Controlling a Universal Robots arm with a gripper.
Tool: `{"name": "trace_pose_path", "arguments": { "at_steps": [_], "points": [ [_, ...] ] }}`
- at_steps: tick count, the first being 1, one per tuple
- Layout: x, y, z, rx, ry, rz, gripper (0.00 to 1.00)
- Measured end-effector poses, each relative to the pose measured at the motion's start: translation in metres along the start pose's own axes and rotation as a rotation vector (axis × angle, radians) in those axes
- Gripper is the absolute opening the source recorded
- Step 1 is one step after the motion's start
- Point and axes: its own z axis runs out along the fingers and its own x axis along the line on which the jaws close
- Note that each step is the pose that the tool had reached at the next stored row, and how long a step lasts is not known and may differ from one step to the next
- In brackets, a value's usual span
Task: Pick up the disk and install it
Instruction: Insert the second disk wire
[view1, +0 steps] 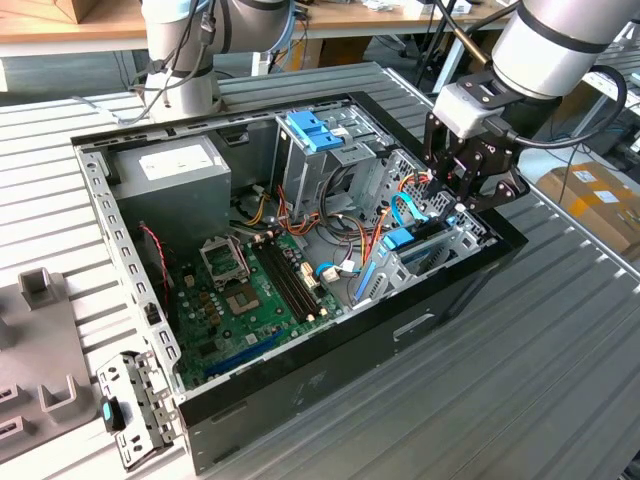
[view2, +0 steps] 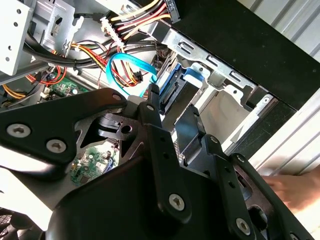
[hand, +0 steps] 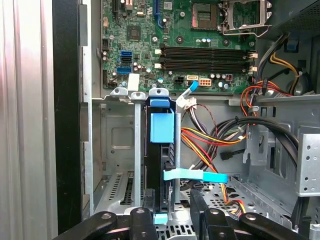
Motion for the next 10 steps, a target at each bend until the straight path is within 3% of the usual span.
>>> {"name": "trace_pose_path", "arguments": {
  "at_steps": [6, 10],
  "points": [
    [0.0000, 0.0000, -0.0001, 0.0000, -0.0001, -0.001, 0.42],
    [-0.0008, -0.0006, -0.0111, -0.0005, -0.0004, -0.007, 0.42]
  ]
}}
